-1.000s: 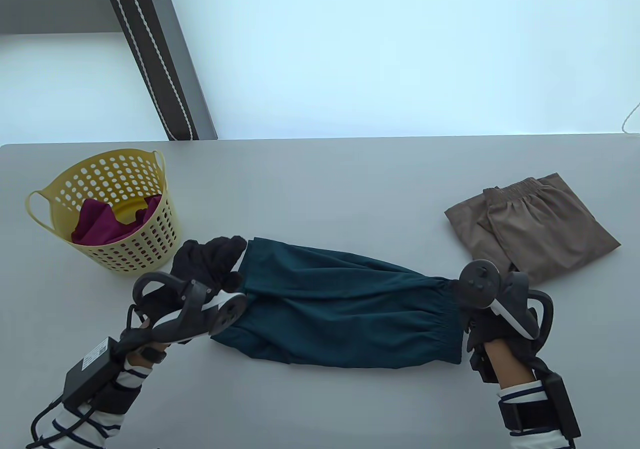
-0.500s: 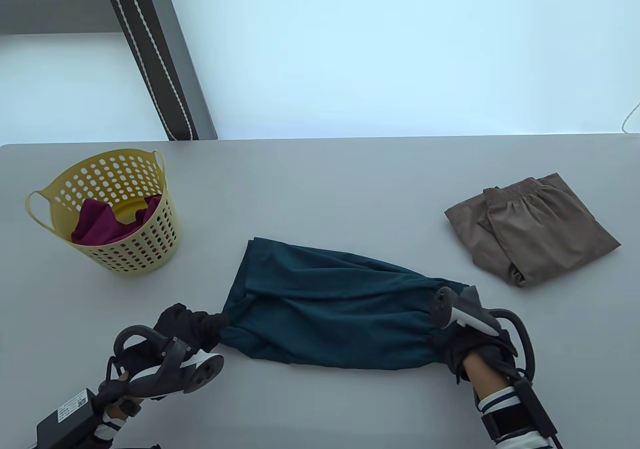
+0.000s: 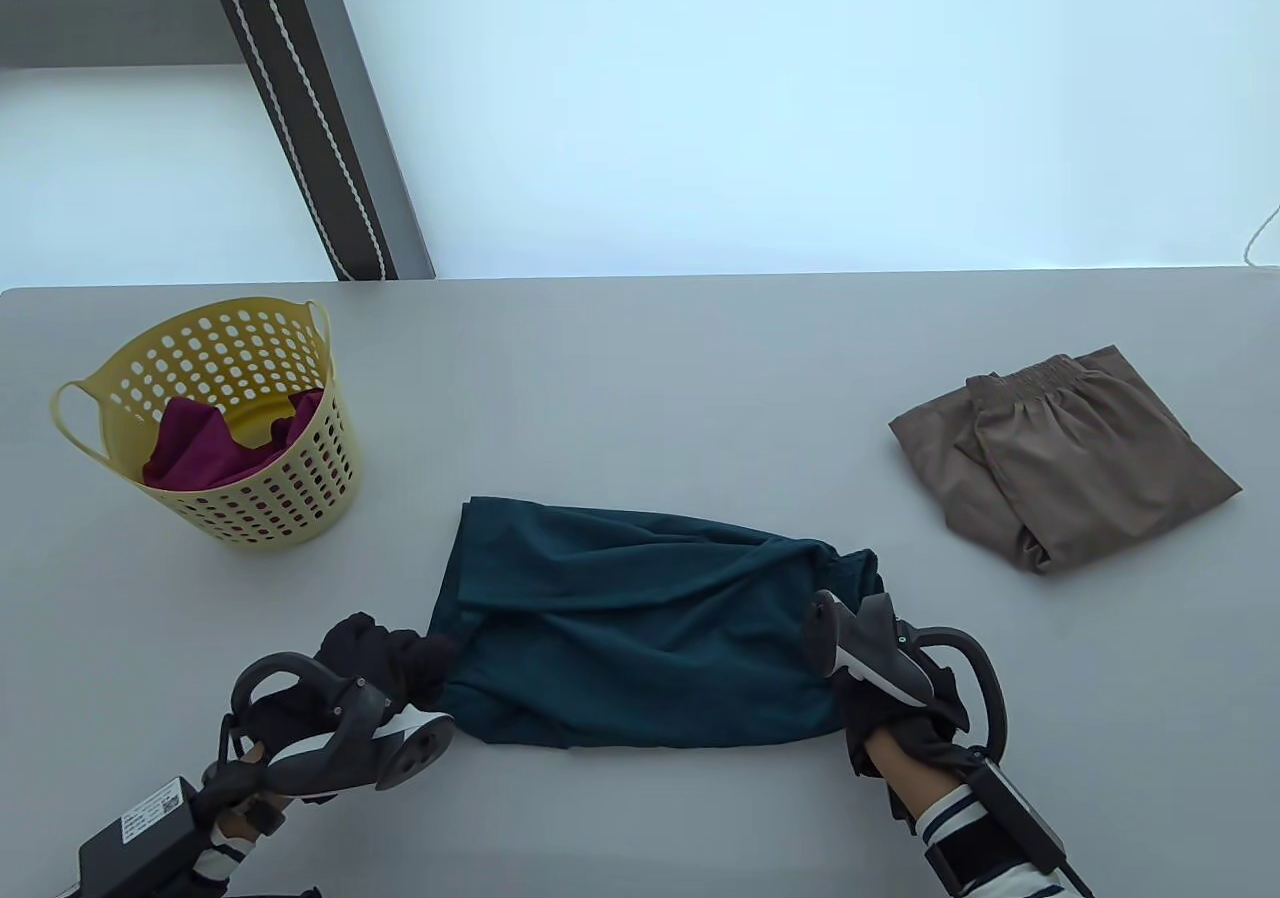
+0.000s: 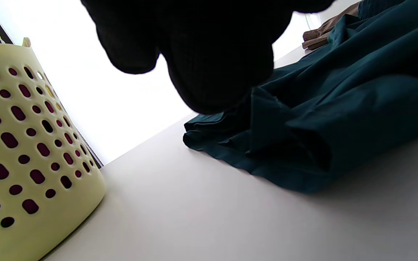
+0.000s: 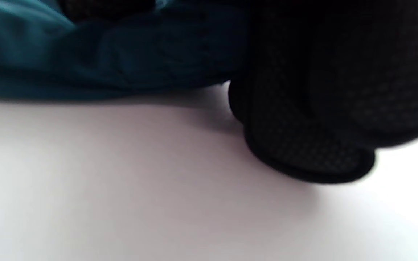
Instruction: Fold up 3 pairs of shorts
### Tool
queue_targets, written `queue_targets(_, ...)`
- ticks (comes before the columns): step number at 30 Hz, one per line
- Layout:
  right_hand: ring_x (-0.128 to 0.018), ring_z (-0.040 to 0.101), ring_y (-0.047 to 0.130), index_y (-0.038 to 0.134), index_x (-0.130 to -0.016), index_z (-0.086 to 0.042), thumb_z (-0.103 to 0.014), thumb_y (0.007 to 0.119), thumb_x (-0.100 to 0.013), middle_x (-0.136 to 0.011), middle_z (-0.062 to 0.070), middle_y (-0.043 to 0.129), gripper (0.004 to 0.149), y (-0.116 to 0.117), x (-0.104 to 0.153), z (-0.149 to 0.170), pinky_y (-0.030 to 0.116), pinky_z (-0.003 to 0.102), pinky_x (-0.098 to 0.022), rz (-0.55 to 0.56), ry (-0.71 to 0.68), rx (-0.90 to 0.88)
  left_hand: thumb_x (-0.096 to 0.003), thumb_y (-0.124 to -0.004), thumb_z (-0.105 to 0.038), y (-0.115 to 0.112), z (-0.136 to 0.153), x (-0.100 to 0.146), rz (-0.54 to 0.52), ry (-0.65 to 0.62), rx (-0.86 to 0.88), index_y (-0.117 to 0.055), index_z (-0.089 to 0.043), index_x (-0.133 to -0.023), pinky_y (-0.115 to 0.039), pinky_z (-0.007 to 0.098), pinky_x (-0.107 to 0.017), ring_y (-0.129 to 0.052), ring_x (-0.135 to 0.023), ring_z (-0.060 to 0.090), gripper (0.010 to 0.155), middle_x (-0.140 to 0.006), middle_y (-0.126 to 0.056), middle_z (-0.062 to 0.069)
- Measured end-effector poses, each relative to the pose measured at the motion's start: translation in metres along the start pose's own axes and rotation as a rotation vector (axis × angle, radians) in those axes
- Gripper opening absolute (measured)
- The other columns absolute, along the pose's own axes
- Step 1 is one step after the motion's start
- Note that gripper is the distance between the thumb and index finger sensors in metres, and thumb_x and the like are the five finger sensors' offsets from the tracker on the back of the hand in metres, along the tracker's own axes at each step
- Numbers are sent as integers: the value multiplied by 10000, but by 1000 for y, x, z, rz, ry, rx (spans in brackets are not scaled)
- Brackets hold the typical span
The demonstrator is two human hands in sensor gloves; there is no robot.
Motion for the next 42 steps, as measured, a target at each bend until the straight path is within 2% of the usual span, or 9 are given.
queue_targets(9, -202, 183, 978, 457, -919, 76, -401, 799, -389, -514, 256, 831, 791, -6, -5, 20, 869, 331, -143, 97, 37, -333, -485, -569, -490, 0, 1, 1, -2, 8, -11, -615, -340, -915, -846, 382, -641, -1054, -554, 10, 457, -777, -933, -164)
queue_targets(18, -395, 290, 1019, 597, -911, -67, -307, 821, -428, -648, 172, 855, 583, -71, 24, 67, 855, 429, -309, 494, 94, -540, -485, -569, -491, 8, 2, 3, -30, -1, -13, -623, -341, -911, -847, 383, -639, -1057, -548, 11, 454, -771, -938, -163)
queue_targets(22, -412, 299, 1024, 604, -915, -60, -282, 827, -430, -683, 189, 858, 578, -115, 52, 74, 861, 422, -307, 687, 115, -444, -485, -569, -492, 11, 0, 4, -37, -11, -15, -628, -343, -906, -848, 382, -638, -1058, -542, 9, 451, -764, -943, -164)
queue_targets(27, -369, 273, 1012, 602, -914, -27, -281, 832, -435, -676, 234, 849, 589, -175, 83, 25, 853, 407, -280, 903, 15, -256, -485, -569, -493, 11, -3, 4, -38, -22, -6, -630, -342, -906, -849, 383, -636, -1059, -541, 11, 452, -763, -944, -163)
queue_targets(31, -389, 267, 1007, 576, -931, -32, -301, 820, -441, -714, 238, 825, 611, -190, 103, -51, 850, 403, -297, 970, -161, -134, -485, -569, -494, 10, -5, 5, -36, -28, -18, -630, -342, -907, -849, 383, -637, -1059, -541, 10, 453, -763, -944, -165)
queue_targets(35, -581, 351, 966, 453, -996, -34, -406, 711, -480, -838, 276, 728, 686, -146, 102, -136, 815, 464, -428, 734, -494, -179, -484, -569, -494, 8, -4, 7, -22, -31, -28, -630, -340, -908, -849, 384, -636, -1059, -543, 13, 456, -765, -944, -162)
queue_targets(37, -843, 584, 657, 213, -1031, -8, -450, 642, -492, -981, 384, 434, 819, -89, 94, -185, 622, 620, -574, 339, -753, -194, -484, -568, -494, 6, -4, 7, -13, -36, -32, -631, -340, -908, -848, 385, -636, -1059, -543, 14, 455, -765, -945, -162)
queue_targets(40, -784, 721, 148, -47, -940, 53, -469, 589, -496, -921, 431, 35, 935, 6, 87, -223, 317, 718, -547, -269, -898, -83, -484, -568, -494, 5, -5, 7, -2, -44, -39, -632, -340, -907, -847, 385, -638, -1060, -543, 14, 455, -765, -945, -162)
queue_targets(42, -694, 667, -68, -114, -905, 46, -479, 566, -504, -798, 398, -163, 948, 28, 86, -225, 164, 699, -498, -374, -915, -14, -483, -568, -495, 6, -5, 7, 0, -47, -42, -631, -341, -908, -848, 385, -637, -1060, -543, 14, 456, -765, -945, -161)
Point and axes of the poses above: the tracker on the back of each hand, its own z axis roughly to the little-finger side, its own x axis roughly from the fingertips to the wrist, y = z × x, the point moved 5 cm from there along -x, roughly from the wrist to the fingertips
